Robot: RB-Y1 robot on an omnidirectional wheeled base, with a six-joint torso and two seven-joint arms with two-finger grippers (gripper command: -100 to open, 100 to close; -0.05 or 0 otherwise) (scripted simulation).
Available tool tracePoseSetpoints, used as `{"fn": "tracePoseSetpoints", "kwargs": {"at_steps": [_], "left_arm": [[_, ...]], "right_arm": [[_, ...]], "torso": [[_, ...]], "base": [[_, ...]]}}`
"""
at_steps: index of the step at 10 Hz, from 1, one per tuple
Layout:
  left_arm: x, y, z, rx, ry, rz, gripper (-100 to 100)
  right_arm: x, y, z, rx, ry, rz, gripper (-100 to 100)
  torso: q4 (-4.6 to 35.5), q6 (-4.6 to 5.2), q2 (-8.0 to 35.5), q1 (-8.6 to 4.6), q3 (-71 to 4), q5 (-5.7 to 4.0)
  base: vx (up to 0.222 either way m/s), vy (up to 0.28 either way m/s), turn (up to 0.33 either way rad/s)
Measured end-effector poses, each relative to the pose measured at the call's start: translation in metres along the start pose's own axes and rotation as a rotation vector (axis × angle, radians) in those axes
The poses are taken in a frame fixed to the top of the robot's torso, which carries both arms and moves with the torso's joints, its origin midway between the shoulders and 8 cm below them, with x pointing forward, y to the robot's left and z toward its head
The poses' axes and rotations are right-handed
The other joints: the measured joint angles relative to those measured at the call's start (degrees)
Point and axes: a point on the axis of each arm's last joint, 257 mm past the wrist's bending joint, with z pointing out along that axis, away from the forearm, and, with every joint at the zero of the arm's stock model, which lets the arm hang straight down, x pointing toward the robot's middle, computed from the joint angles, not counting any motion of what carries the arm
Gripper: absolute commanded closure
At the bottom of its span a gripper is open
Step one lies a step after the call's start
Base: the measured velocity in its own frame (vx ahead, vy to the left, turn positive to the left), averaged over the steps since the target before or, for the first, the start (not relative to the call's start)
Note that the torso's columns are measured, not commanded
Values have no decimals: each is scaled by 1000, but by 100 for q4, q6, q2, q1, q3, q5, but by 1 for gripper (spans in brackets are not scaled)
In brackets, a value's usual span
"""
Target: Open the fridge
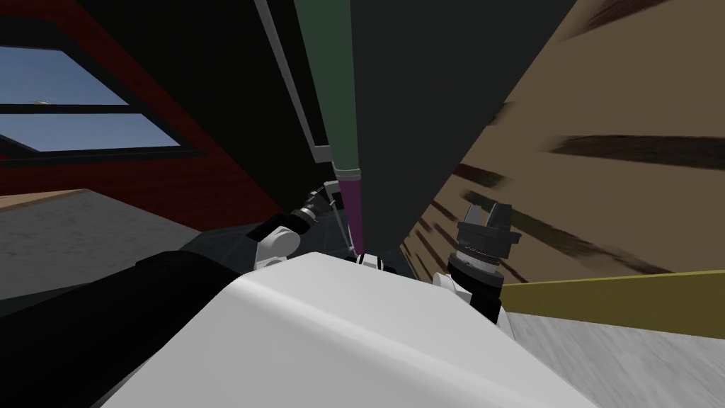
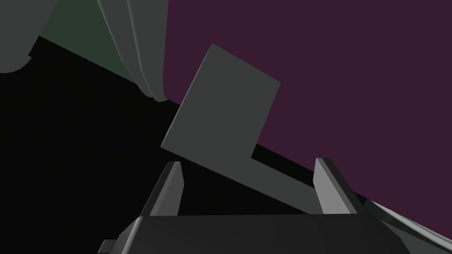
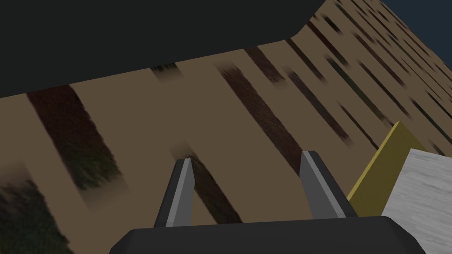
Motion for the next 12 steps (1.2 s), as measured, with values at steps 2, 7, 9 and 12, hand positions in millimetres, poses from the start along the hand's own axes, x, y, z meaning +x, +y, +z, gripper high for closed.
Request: {"fn": "tracePoseSetpoints", "kwargs": {"at_steps": [2, 7, 9, 12], "left_arm": [[6, 9, 2, -21, 16, -12, 100], [29, 25, 7, -69, 65, -5, 100], [39, 32, 10, -83, 86, -4, 100], [55, 42, 11, -113, 125, -1, 100]], "right_arm": [[0, 0, 0, 0, 0, 0, 0], [0, 0, 0, 0, 0, 0, 0], [0, 0, 0, 0, 0, -1, 0], [0, 0, 0, 0, 0, 0, 0]], "torso": [[4, 6, -31, 40, -30, -6], [6, 19, -81, -3, -65, -18], [8, 19, -82, 4, -66, -16], [5, 24, -96, -30, -78, -26]], "base": [[-46, 268, -86], [-42, 276, -65], [-40, 343, -115], [-48, 296, -65]]}}
